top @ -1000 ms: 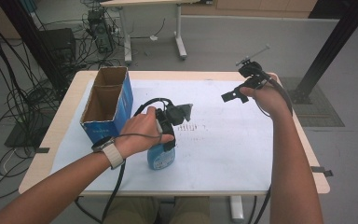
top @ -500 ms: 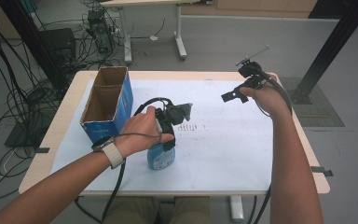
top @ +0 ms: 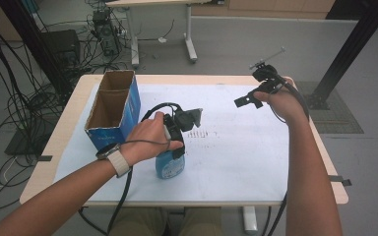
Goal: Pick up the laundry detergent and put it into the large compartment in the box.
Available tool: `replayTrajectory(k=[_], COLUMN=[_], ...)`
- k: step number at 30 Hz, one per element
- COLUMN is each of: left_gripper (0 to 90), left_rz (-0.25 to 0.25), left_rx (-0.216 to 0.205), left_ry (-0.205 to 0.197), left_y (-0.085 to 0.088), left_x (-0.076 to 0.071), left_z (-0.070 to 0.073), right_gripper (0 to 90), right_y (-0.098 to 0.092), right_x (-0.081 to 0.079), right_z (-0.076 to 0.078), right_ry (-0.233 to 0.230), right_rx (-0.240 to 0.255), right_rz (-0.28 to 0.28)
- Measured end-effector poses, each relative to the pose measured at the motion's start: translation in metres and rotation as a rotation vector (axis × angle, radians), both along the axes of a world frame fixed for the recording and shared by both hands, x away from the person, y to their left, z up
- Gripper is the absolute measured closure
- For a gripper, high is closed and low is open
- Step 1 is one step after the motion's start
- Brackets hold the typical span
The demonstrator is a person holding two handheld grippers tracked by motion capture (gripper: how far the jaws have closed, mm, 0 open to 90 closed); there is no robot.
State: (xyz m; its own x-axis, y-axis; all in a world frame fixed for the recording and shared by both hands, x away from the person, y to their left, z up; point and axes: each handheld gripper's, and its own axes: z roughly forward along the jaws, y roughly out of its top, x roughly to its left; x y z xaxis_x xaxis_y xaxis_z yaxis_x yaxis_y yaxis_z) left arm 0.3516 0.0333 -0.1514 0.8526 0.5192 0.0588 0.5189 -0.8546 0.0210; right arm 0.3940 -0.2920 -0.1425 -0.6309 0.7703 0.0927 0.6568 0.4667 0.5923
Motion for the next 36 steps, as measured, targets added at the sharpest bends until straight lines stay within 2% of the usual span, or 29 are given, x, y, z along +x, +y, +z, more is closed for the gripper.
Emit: replayTrajectory(k=[36], left_gripper=[38.2], left_rz=[0.002], left_rx=[-0.005], left_ry=[-0.004], left_y=[0.0017], left_x=[-0.0018], left_z=[0.0001], right_gripper=[7.0], right_y=[0.0023], right_x=[0.0013], right_z=[-0.0007], right_ry=[0.001], right_rx=[-0.002], right_rz=[0.009])
